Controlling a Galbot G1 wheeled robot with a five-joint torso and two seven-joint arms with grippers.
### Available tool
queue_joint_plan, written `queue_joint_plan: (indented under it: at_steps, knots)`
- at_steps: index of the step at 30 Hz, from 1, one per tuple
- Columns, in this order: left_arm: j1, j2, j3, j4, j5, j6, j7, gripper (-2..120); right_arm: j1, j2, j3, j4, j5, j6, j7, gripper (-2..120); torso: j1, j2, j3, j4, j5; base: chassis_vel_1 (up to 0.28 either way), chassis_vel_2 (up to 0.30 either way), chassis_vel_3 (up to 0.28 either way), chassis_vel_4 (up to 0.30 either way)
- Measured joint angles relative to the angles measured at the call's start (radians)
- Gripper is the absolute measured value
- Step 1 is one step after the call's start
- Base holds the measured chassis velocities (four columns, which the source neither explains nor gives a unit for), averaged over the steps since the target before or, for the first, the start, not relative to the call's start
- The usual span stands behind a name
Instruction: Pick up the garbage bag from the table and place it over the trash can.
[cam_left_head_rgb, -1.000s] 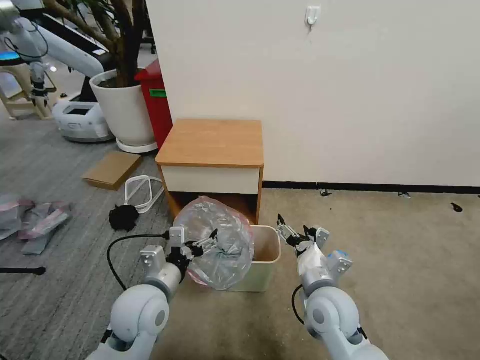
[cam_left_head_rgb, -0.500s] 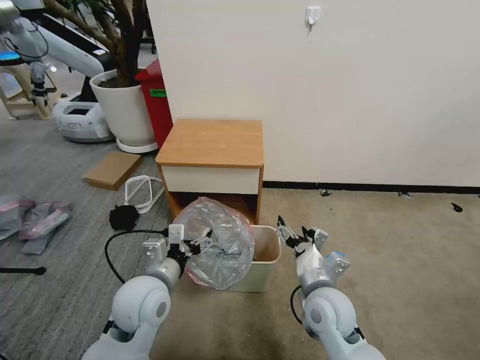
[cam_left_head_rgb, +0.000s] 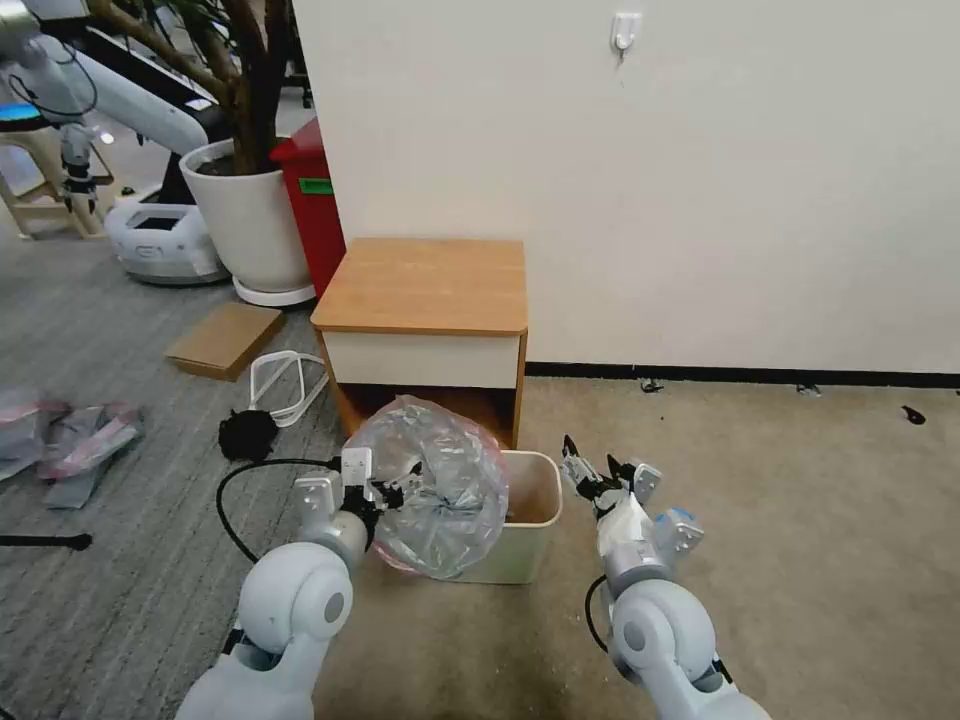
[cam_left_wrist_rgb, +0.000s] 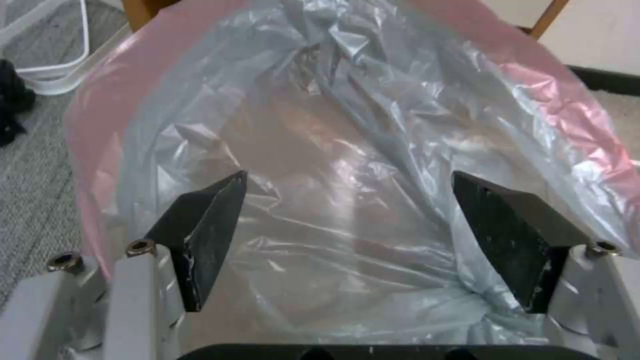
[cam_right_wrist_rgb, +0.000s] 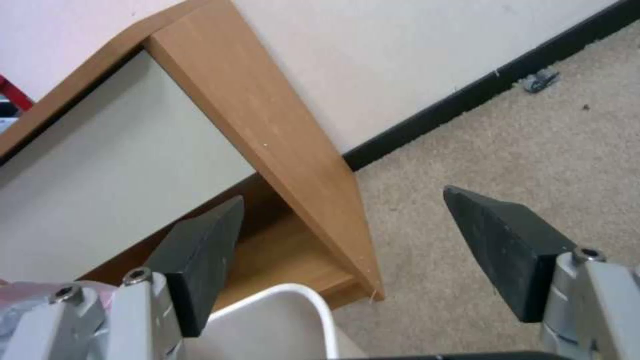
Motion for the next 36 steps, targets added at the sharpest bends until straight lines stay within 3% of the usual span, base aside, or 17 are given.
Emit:
queue_joint_plan:
  at_steps: [21,36]
  knots:
    - [-0.075,-0.001,0.076,0.113,-0.046,-0.003,-0.092,76,0.004,0.001,0.011,-0.019,-0.002,0.009,-0.002,70,0.0,0.0,0.0,0.0,0.0,0.0,0.0,0.0,0.0]
    - [-0.084,0.012,0.084,0.121,-0.068,-0.004,-0.116,74,0.013,0.001,0.017,-0.033,-0.001,0.013,-0.002,63,0.0,0.0,0.0,0.0001,0.0,0.0,0.0,0.0,0.0]
